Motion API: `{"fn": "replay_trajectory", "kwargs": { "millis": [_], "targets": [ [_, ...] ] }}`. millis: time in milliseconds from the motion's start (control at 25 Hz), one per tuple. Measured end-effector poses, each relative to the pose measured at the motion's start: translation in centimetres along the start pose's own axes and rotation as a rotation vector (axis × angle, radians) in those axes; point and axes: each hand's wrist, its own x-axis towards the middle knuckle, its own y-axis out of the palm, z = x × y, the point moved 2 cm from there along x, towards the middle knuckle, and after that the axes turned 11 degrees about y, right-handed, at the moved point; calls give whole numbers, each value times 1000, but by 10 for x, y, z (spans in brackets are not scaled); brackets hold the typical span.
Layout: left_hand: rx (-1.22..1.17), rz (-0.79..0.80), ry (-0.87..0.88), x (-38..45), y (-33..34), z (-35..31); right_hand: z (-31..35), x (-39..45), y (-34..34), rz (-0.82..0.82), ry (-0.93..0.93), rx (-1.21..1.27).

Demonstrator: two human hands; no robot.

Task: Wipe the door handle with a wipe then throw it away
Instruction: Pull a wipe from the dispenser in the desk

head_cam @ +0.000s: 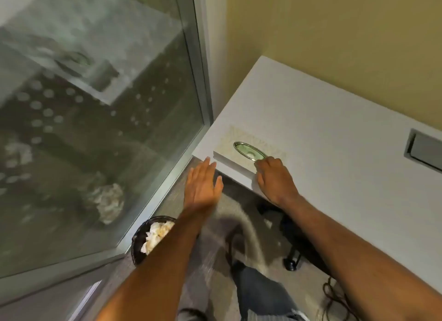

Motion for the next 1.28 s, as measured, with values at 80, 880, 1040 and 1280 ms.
{"fn": "replay_trajectory", "kwargs": {
  "millis": [80, 880, 1040, 1280],
  "targets": [
    [5, -77, 88, 21, 21, -9, -10, 21, 1, -43, 32, 48],
    [-18, 22, 4, 89, 78, -24, -8, 120, 26, -79, -340, -396],
    [-1, 26, 5, 89, 77, -24, -4, 127, 20, -103, -383, -421],
    [8, 32, 11, 90, 76, -23, -11, 128, 11, 48, -402, -317]
  ]
}}
